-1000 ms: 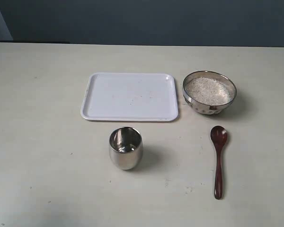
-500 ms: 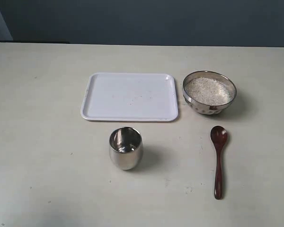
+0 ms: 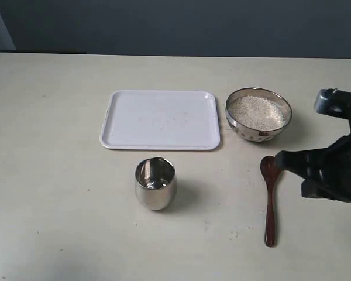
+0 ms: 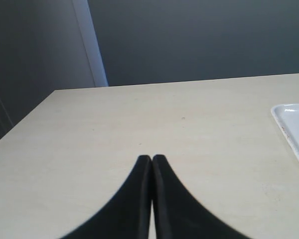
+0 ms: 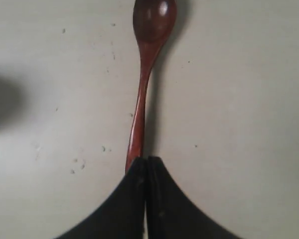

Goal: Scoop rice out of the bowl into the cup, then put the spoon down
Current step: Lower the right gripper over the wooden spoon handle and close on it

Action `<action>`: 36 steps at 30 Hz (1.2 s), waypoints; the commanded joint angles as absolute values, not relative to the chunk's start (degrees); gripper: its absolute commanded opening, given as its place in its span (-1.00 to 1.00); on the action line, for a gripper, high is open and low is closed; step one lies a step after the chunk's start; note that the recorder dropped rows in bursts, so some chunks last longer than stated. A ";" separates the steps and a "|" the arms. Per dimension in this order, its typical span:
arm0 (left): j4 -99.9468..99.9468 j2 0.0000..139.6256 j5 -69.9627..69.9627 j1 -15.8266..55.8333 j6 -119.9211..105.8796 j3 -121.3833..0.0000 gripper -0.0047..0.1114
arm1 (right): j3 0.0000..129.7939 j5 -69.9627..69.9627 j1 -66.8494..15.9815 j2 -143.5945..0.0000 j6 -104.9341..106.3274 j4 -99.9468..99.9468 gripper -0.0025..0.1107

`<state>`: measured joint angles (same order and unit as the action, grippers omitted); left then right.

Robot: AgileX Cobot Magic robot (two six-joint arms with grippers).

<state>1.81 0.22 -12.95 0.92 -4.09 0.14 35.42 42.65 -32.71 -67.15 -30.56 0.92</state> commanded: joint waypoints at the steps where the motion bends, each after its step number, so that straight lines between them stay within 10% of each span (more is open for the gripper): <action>1: 1.83 0.00 -12.46 1.24 -3.82 0.00 -0.91 | 33.99 36.33 -40.10 -71.49 -43.69 -10.26 -0.97; 13: 1.83 0.00 -12.46 1.24 -3.82 0.00 -0.91 | 33.99 25.99 -42.98 -88.78 -43.69 -8.75 -0.96; 22: 1.83 0.00 -12.46 1.24 -3.82 0.00 -0.91 | 33.99 25.82 -42.98 -89.82 -43.69 -8.51 -0.10; 36: 1.83 0.00 -12.46 1.24 -3.82 0.00 -0.91 | 33.99 25.77 -42.98 -89.82 -45.25 -9.86 -0.14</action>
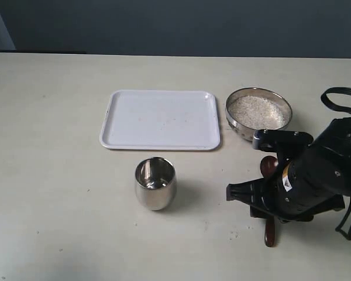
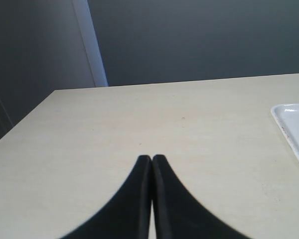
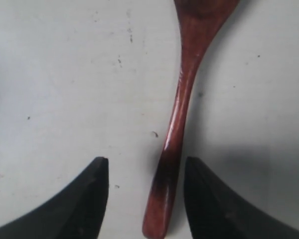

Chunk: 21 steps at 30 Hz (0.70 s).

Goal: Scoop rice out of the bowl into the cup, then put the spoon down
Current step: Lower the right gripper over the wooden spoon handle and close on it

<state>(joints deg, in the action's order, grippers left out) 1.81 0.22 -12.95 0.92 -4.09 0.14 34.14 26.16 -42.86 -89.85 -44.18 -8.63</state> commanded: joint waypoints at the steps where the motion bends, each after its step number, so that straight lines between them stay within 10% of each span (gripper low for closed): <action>1: 1.83 0.00 -12.46 1.24 -3.82 0.00 -0.91 | 33.99 25.77 -42.98 -89.82 -45.25 -9.98 -0.14; 21: 1.83 0.00 -12.46 1.24 -3.82 0.00 -0.91 | 33.99 25.51 -42.98 -91.63 -46.53 -12.03 -0.14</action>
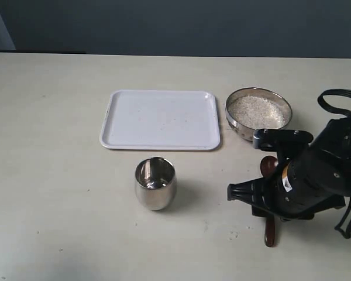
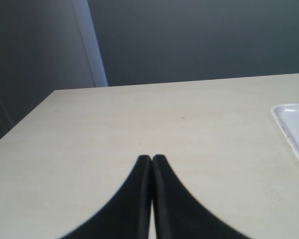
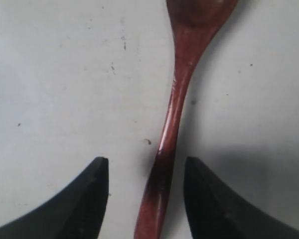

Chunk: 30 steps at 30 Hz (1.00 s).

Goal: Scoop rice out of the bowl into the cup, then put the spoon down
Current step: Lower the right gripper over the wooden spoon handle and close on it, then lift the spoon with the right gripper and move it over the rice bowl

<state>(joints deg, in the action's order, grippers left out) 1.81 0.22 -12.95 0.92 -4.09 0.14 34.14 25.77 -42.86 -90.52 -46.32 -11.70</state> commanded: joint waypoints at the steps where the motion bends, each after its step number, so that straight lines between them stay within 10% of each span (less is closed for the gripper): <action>1: 1.83 0.00 -12.46 1.24 -3.82 0.00 -0.91 | 33.99 25.41 -42.98 -91.78 -46.53 -11.67 -0.14; 30: 1.83 0.00 -12.46 1.24 -3.82 0.00 -0.91 | 33.99 22.12 -42.98 -98.54 -46.53 -12.57 -0.14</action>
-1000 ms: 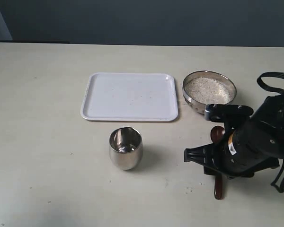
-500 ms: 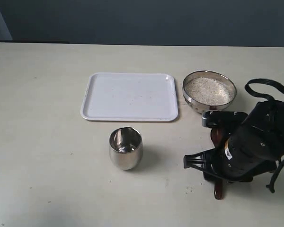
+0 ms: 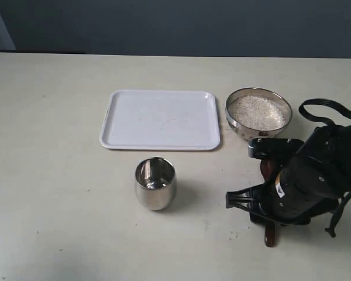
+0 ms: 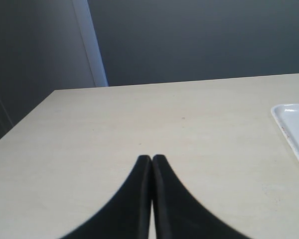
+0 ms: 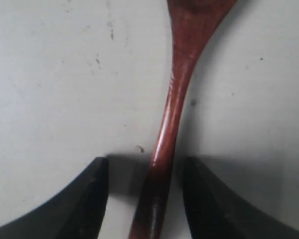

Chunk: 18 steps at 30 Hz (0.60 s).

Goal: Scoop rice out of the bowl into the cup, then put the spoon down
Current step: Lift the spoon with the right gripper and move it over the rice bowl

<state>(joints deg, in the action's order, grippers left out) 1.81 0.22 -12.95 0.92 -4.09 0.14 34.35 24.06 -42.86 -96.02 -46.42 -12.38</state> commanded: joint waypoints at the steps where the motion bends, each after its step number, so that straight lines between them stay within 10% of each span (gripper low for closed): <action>1: 1.83 0.00 -12.46 1.24 -3.82 0.00 -0.91 | 33.99 22.25 -42.98 -98.89 -46.53 -12.43 -0.14; 7: 1.83 0.00 -12.46 1.24 -3.82 0.00 -0.91 | 33.99 23.70 -42.98 -99.25 -46.53 -12.66 -0.95; 18: 1.83 0.00 -12.46 1.24 -3.82 0.00 -0.91 | 34.71 37.83 -42.98 -82.66 -14.06 -11.92 -0.97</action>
